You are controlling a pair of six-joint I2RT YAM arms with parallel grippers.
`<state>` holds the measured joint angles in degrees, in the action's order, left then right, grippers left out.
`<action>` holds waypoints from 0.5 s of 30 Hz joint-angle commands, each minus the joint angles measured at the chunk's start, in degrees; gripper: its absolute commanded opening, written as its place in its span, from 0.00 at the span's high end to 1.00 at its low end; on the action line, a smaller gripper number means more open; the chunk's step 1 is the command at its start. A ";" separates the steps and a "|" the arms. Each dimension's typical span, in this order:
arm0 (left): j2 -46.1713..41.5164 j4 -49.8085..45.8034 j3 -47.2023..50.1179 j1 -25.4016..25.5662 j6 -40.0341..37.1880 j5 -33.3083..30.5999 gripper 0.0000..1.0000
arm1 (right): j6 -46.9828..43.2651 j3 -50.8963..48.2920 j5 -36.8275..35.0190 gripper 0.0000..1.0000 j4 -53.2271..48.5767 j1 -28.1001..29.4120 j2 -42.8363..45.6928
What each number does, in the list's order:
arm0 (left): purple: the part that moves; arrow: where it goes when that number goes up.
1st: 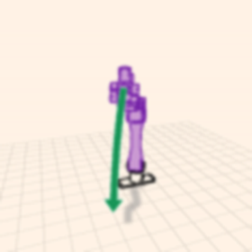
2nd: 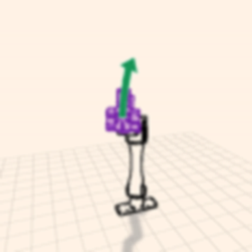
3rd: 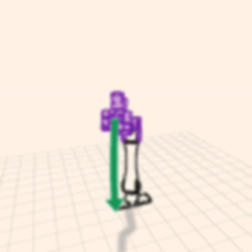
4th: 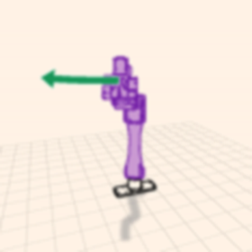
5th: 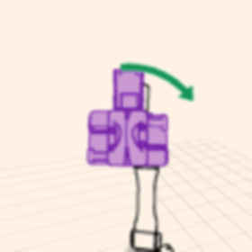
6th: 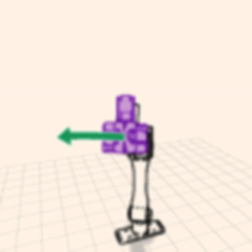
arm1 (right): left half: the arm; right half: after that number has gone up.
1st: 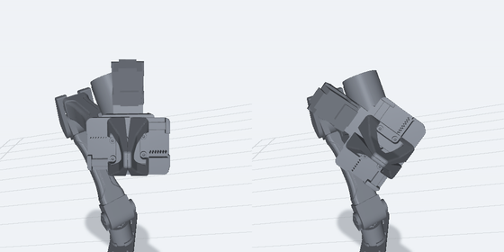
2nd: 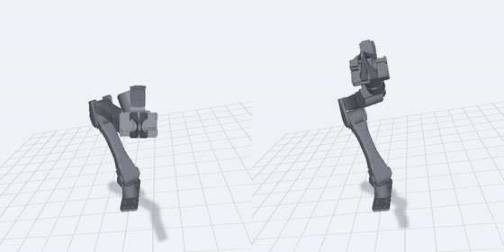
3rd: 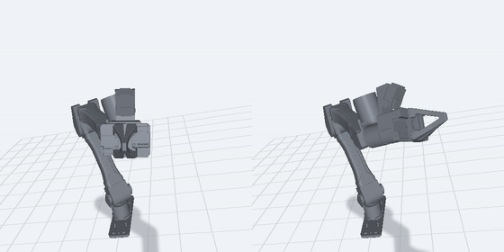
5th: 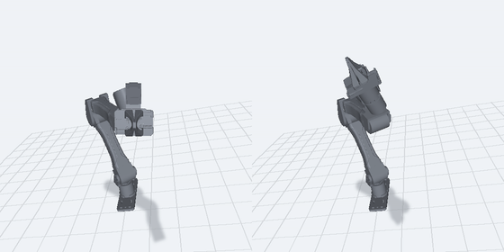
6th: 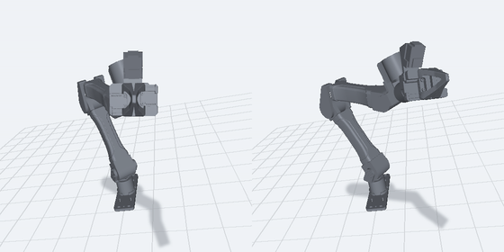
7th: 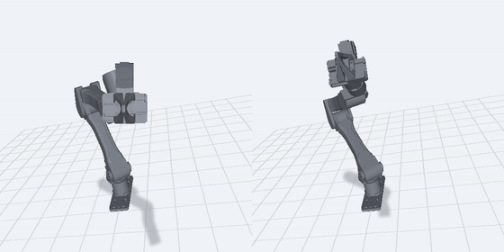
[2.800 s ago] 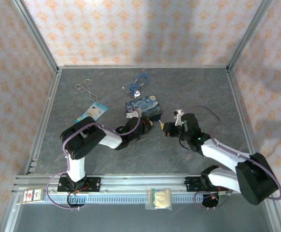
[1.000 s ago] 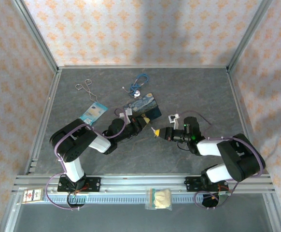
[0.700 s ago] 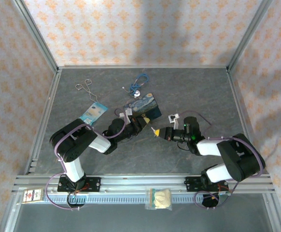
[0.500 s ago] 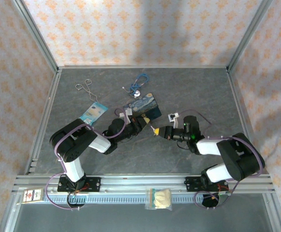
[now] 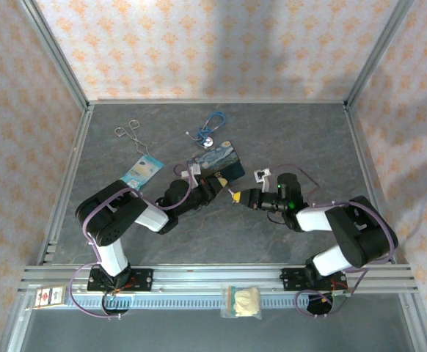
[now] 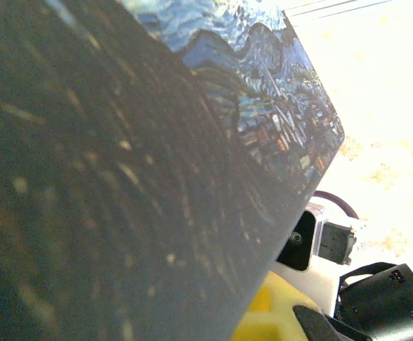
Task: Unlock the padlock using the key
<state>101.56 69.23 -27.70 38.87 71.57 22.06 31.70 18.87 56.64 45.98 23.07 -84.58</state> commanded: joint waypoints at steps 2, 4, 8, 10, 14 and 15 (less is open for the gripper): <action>0.28 4.07 -1.90 1.06 -0.20 2.43 1.00 | -1.35 3.28 -0.10 1.00 4.12 -0.12 -1.19; 0.14 3.96 -2.09 1.37 -0.36 2.93 1.00 | -2.17 4.73 0.72 1.00 2.91 -0.10 -2.31; -0.21 3.98 -1.68 1.71 -0.82 4.26 1.00 | -5.75 7.55 1.13 1.00 -1.38 -0.16 -3.00; -0.36 4.13 -1.15 1.73 -0.75 4.98 1.00 | -7.71 8.88 1.42 1.00 -4.30 -0.53 -3.14; -0.90 3.22 -0.33 1.72 -1.38 5.62 1.00 | -8.89 10.59 3.14 1.00 -6.71 -1.56 -3.25; -1.08 3.04 -0.25 1.72 -1.56 5.59 1.00 | -9.41 10.97 3.25 1.00 -7.47 -1.62 -3.22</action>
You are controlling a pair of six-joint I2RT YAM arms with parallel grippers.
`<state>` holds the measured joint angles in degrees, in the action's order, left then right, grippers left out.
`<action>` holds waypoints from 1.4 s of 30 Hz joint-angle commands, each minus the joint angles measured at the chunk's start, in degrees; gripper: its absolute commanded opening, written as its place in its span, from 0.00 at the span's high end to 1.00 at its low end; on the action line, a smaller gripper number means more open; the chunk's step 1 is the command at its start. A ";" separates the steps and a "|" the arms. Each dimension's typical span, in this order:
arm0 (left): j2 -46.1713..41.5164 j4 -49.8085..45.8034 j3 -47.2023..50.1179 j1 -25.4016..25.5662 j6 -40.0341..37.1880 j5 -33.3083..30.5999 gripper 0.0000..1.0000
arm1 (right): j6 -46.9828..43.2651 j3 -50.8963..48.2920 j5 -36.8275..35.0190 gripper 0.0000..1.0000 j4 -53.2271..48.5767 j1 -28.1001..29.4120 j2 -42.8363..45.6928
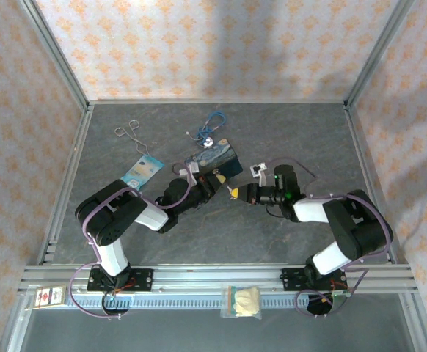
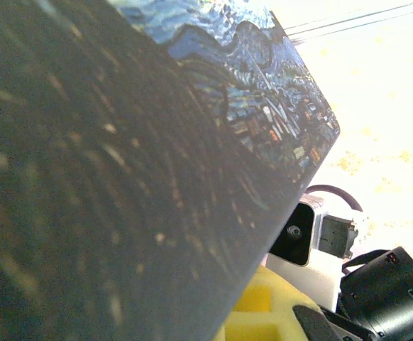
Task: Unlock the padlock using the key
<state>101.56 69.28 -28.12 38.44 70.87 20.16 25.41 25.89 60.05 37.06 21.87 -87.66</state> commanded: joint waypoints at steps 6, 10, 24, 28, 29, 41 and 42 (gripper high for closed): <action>-1.52 3.06 0.08 2.17 -1.51 8.98 1.00 | -5.39 5.37 -0.29 1.00 -1.21 -0.70 -0.79; -0.85 4.69 -0.09 1.93 -2.15 12.16 1.00 | -5.31 7.16 0.08 1.00 -0.53 -0.79 -2.33; -2.81 -0.49 0.00 1.28 -5.76 13.06 1.00 | -5.30 9.14 2.76 1.00 -2.11 -3.78 -3.12; -3.25 -1.32 -0.12 1.23 -6.27 11.89 1.00 | -3.20 8.73 4.00 1.00 -1.70 -3.69 -3.22; -3.21 -1.29 -0.14 1.29 -6.10 11.41 1.00 | -1.94 7.86 4.20 1.00 -0.44 -3.55 -3.04; -2.71 0.23 -0.80 1.90 -3.35 3.24 1.00 | 14.96 -2.24 -4.74 1.00 14.88 0.13 3.05; -2.67 0.38 -0.71 2.00 -3.22 3.13 1.00 | 15.94 -2.35 -5.66 1.00 15.81 0.36 3.41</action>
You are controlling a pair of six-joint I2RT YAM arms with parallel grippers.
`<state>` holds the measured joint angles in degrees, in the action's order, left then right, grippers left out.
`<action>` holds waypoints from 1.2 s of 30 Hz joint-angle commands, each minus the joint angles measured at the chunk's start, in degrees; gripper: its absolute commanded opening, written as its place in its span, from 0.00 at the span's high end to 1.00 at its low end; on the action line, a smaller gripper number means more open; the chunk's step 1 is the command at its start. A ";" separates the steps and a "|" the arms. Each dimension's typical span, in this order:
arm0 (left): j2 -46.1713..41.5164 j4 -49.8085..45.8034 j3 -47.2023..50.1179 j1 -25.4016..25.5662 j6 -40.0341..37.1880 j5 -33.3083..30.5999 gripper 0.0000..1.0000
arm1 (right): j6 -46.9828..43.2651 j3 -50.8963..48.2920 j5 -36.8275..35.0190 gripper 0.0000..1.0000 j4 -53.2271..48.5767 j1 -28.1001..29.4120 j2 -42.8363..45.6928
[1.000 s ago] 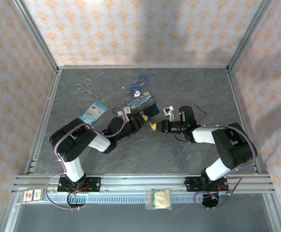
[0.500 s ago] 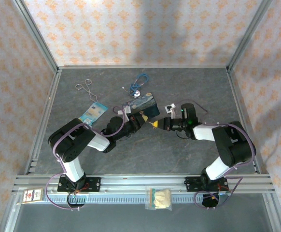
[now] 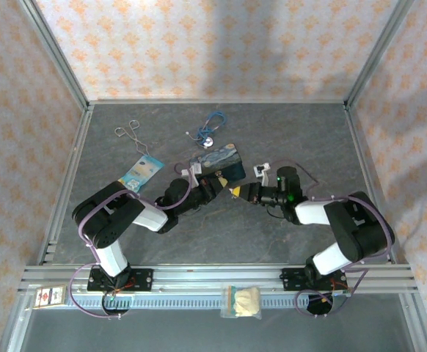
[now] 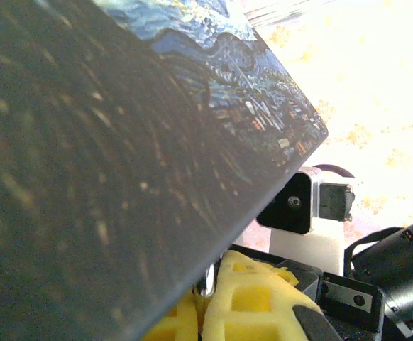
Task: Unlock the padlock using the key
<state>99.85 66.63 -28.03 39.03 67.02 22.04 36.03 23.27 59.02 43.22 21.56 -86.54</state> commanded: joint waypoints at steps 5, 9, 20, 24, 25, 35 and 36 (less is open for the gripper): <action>-1.11 3.42 -0.48 1.97 0.84 1.29 1.00 | 6.83 1.26 -6.99 1.00 9.65 0.81 2.54; -0.74 4.35 -0.80 2.73 1.09 1.61 1.00 | 11.13 1.46 -8.84 1.00 12.35 2.29 0.54; 0.81 8.16 -0.36 2.90 2.56 1.61 1.00 | 18.91 -0.73 -13.66 1.00 15.40 5.92 1.48; 2.41 11.24 -0.05 2.99 4.52 1.46 1.00 | 20.61 -1.88 -16.35 1.00 16.44 7.66 1.98; 2.88 11.99 0.07 3.05 4.92 1.36 1.00 | 20.82 -1.99 -16.64 1.00 16.66 7.88 1.75; 2.68 11.53 0.68 2.90 5.71 0.30 1.00 | 14.34 -1.93 -19.43 0.86 10.19 8.02 4.58; 2.48 11.17 0.70 2.79 5.58 0.06 1.00 | 13.21 -1.83 -19.67 0.84 8.50 7.97 5.18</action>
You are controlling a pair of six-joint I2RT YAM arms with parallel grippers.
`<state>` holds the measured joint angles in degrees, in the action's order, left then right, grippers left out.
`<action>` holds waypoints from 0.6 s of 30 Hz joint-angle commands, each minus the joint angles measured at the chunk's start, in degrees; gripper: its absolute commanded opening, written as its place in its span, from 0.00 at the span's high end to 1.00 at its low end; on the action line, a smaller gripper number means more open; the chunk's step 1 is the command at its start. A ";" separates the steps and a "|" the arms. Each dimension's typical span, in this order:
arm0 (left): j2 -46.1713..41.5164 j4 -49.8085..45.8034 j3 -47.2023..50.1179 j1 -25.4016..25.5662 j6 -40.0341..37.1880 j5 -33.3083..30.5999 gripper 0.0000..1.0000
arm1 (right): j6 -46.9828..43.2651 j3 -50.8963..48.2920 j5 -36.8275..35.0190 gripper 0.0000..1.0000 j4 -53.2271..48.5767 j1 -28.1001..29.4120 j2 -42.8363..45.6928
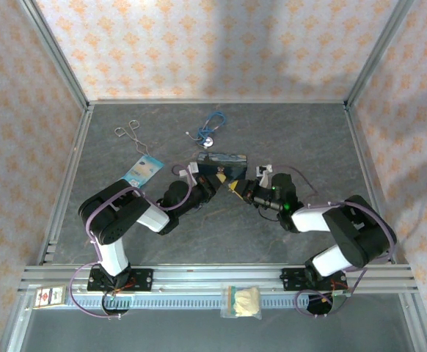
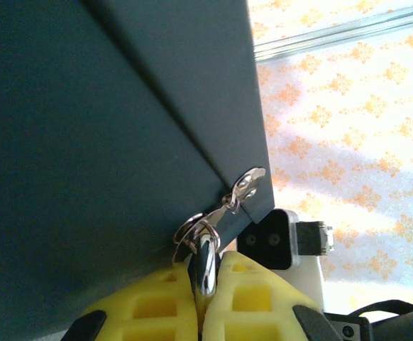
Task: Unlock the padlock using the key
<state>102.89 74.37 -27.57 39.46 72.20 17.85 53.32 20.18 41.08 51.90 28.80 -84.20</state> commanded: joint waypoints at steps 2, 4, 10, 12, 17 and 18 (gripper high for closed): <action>-0.97 2.45 0.40 2.05 0.23 3.72 1.00 | -6.02 1.18 -2.68 0.79 -3.49 0.63 4.24; -1.32 1.33 0.41 1.63 -0.02 3.22 1.00 | -7.54 0.47 -3.03 0.76 -5.20 0.38 5.65; -0.84 0.57 -0.81 1.41 -0.21 3.68 1.00 | -7.30 -2.05 -0.83 0.76 -0.20 0.21 5.92; -0.49 0.85 -0.90 1.41 0.12 3.86 1.00 | -6.44 -2.68 0.02 0.78 2.41 0.21 4.83; -0.65 1.04 -0.66 1.41 0.39 3.78 1.00 | -5.62 -2.66 1.07 0.85 5.38 0.24 2.37; -0.74 1.00 -0.56 1.40 0.39 3.63 1.00 | -5.44 -2.61 1.19 0.88 5.73 0.22 1.91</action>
<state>102.83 73.73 -27.59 40.45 72.23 20.23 47.72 17.74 40.42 51.57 28.80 -81.30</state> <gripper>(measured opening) 0.053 0.140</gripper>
